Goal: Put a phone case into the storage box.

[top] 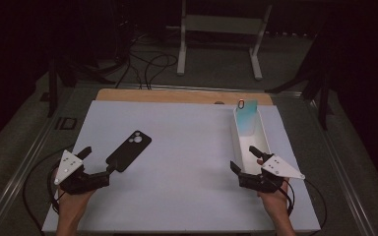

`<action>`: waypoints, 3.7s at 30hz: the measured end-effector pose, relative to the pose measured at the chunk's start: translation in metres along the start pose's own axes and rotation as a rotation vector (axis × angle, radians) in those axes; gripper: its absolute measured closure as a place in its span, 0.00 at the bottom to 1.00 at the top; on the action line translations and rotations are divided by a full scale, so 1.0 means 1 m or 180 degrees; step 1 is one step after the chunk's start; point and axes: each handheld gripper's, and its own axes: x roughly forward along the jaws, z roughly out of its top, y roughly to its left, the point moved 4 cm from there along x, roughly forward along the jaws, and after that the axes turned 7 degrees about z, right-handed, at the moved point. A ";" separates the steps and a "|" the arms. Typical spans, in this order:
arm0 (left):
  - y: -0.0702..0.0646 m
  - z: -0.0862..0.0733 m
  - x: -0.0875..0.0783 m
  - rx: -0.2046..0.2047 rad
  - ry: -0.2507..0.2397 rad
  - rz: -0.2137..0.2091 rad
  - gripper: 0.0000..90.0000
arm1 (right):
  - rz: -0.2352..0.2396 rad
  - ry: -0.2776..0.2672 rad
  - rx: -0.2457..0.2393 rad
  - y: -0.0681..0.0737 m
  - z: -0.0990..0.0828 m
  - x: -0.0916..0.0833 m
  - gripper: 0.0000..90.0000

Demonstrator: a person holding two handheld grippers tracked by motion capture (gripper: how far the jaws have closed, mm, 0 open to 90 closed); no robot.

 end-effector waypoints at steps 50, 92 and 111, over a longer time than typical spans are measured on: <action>0.013 -0.010 0.087 0.0364 0.1101 -0.0149 0.00 | -0.0217 0.0055 0.0256 -0.016 0.002 -0.007 0.13; 0.006 -0.055 0.134 0.0598 0.1989 -0.0123 0.00 | -0.0210 0.0142 0.0269 -0.014 0.001 -0.006 0.11; 0.003 -0.052 0.130 0.0520 0.2285 -0.0149 0.15 | -0.0175 0.0187 0.0257 -0.011 -0.001 -0.001 0.11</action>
